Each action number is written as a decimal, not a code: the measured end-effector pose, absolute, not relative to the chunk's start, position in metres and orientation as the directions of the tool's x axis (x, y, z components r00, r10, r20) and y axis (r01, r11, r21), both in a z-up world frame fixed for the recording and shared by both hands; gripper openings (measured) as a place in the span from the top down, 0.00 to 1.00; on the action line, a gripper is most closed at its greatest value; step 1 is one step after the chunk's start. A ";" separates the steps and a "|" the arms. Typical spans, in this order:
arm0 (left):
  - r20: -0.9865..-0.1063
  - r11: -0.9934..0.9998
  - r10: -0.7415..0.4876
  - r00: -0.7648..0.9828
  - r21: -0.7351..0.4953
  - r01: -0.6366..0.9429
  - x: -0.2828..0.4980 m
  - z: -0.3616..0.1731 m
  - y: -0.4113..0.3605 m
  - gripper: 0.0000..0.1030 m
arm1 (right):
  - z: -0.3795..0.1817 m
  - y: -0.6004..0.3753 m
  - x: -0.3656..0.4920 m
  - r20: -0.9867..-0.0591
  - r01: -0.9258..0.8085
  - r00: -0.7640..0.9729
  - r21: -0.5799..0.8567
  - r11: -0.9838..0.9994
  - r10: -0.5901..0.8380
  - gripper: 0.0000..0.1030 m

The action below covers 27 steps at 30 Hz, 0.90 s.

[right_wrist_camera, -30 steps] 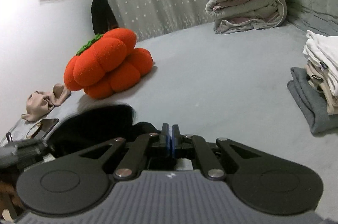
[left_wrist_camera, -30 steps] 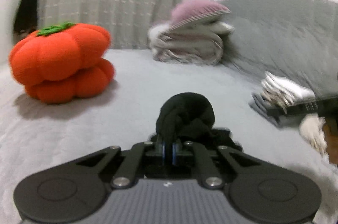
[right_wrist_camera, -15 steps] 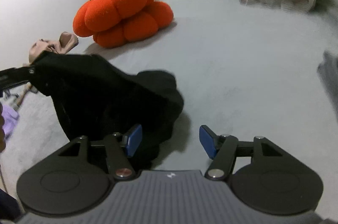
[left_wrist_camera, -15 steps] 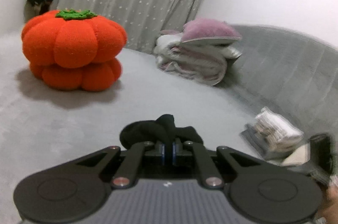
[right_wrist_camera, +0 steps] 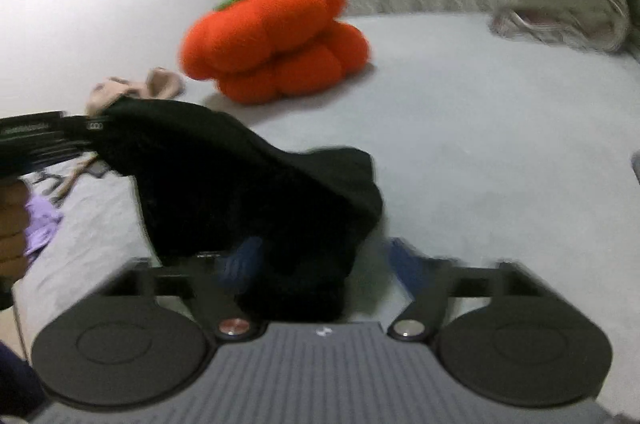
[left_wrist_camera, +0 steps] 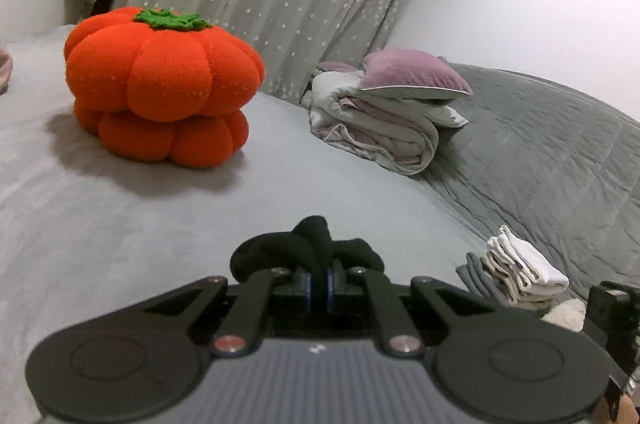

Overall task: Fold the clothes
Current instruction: 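Lift the black garment off the bed with both grippers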

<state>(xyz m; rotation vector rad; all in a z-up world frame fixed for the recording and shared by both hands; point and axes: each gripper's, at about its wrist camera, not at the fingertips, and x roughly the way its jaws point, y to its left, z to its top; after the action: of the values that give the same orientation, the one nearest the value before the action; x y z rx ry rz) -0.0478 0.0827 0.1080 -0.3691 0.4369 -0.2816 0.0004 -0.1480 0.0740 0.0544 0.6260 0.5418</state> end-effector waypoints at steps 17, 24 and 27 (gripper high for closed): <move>-0.182 0.857 -0.334 0.925 -0.467 0.218 -0.077 0.125 0.132 0.95 | 0.132 -0.204 -0.011 -0.252 -0.331 0.882 0.270 0.904 0.398 0.97; -0.232 0.917 -0.310 0.922 -0.331 0.225 -0.077 0.122 0.109 0.95 | 0.152 -0.285 -0.032 -0.075 -0.153 0.976 0.433 0.888 0.204 0.99; -0.187 0.931 -0.233 0.954 -0.326 0.164 -0.082 0.132 0.117 0.95 | 0.159 -0.293 -0.039 -0.039 -0.078 0.994 0.380 0.922 0.100 0.99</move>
<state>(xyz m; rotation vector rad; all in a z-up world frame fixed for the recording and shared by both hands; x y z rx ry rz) -0.0819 0.1169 0.1317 -0.3132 0.2259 -0.2051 -0.0386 -0.2932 0.1587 0.3873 0.0582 0.0914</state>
